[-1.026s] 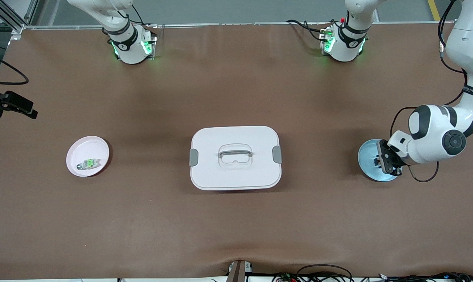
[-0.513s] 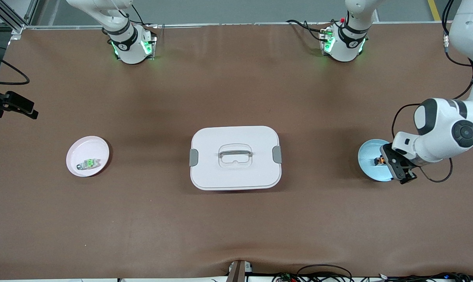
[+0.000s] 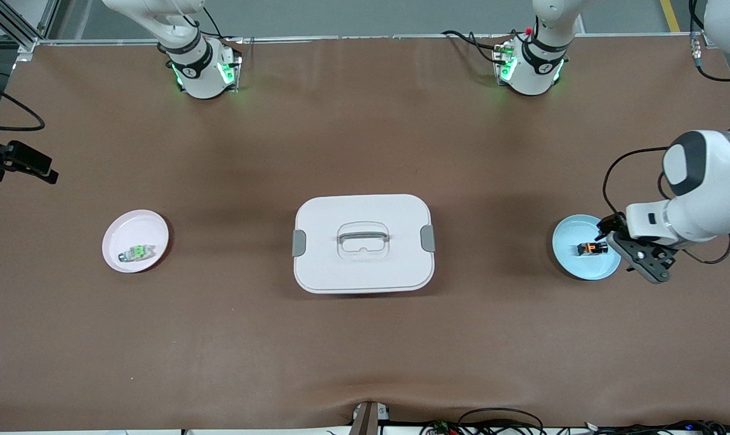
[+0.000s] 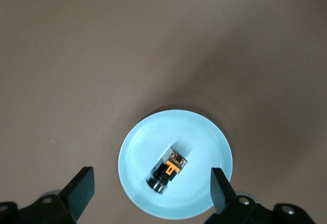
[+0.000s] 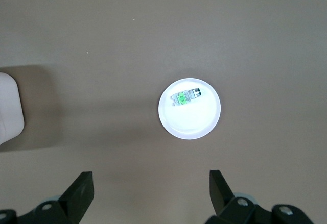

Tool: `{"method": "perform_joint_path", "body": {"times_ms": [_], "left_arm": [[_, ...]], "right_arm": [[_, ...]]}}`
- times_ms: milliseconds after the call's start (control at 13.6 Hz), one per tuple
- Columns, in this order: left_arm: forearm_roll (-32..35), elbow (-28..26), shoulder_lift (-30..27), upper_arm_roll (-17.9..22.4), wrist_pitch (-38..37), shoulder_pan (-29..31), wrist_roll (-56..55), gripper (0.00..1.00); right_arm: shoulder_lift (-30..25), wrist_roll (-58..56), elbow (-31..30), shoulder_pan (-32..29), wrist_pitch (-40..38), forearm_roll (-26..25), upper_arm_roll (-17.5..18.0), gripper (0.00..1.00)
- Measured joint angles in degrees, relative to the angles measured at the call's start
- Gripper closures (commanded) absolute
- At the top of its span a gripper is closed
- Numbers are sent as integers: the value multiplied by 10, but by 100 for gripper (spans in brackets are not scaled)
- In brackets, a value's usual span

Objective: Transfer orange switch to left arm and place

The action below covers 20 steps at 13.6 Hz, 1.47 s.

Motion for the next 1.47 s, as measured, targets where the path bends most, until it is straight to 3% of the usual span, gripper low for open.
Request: {"method": "perform_joint_path", "body": {"times_ms": [220, 513, 1246, 1466], "left_arm": [[-1, 72, -6, -7, -72, 0, -68, 0], [-2, 120, -17, -26, -120, 0, -181, 0], [-36, 164, -57, -57, -196, -2, -399, 0], [-36, 183, -57, -59, -250, -40, -484, 0]], "right_arm": [[0, 0, 0, 0, 0, 0, 0, 0], [0, 0, 0, 0, 0, 0, -1, 0], [0, 0, 0, 0, -1, -1, -2, 0], [0, 0, 1, 0, -1, -1, -2, 0]]}}
